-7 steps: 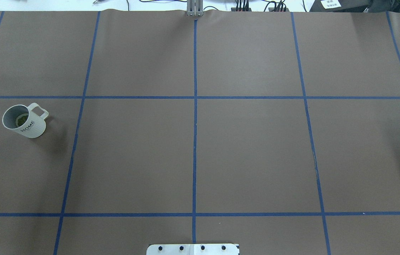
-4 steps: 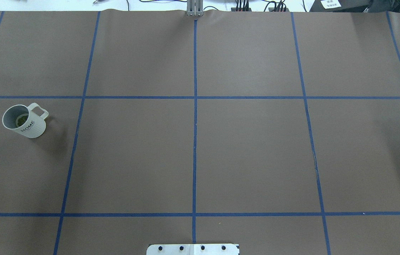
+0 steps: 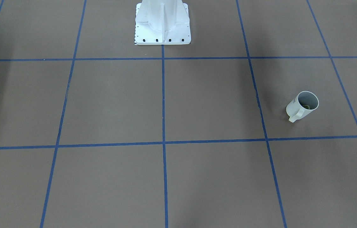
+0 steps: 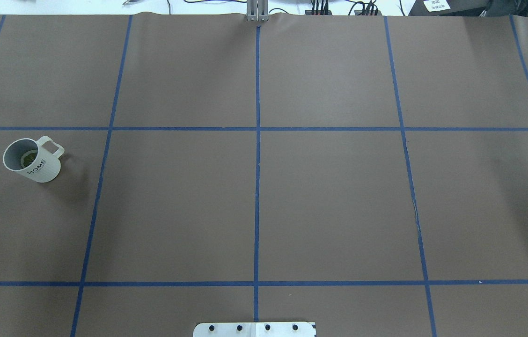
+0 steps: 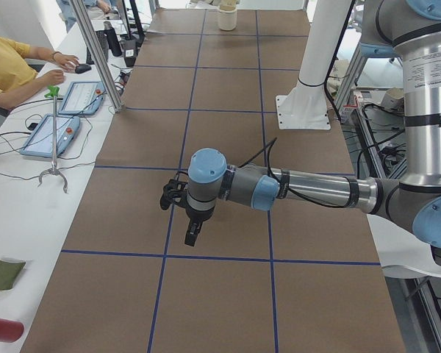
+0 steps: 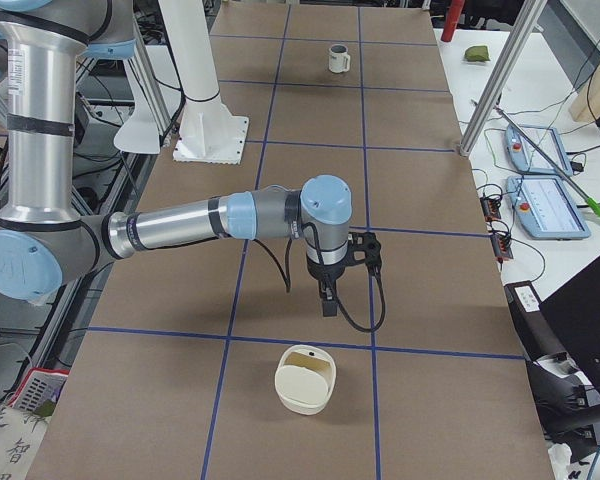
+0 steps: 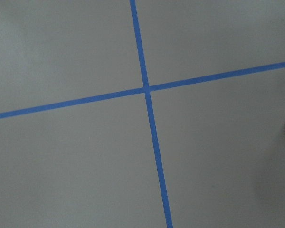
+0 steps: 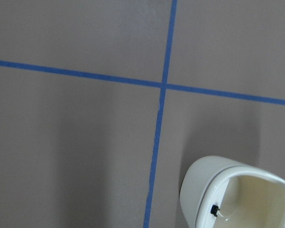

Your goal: Left arm hands cup to right arm to dump lemon

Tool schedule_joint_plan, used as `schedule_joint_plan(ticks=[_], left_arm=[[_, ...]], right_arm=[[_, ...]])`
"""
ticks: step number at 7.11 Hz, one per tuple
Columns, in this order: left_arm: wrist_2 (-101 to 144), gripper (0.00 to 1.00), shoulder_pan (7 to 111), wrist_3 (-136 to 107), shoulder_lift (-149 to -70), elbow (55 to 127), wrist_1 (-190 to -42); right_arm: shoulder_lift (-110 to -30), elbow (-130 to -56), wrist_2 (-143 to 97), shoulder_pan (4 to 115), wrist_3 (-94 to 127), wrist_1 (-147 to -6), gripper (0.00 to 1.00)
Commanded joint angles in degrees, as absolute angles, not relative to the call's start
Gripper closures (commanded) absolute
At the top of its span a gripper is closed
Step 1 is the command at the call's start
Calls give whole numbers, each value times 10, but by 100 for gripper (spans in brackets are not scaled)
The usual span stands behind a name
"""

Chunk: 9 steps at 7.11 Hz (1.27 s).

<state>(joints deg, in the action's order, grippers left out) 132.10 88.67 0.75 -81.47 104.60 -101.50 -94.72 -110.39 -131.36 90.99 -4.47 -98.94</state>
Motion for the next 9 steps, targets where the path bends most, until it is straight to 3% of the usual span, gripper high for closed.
schedule_joint_plan(ticks=[1, 4, 7, 9], left_arm=[[1327, 0, 886, 7, -820, 1031, -1076], [1328, 0, 880, 6, -822, 1019, -1128], [1344, 0, 824, -105, -824, 1016, -1144], [1332, 0, 737, -300, -824, 1013, -1230]], right_arm=[[-917, -1101, -1317, 910, -43, -915, 0], [-938, -1074, -1334, 906, -3, -764, 0], [-920, -1073, -1339, 742, 166, -606, 1], [-883, -1079, -1259, 647, 267, -600, 1]])
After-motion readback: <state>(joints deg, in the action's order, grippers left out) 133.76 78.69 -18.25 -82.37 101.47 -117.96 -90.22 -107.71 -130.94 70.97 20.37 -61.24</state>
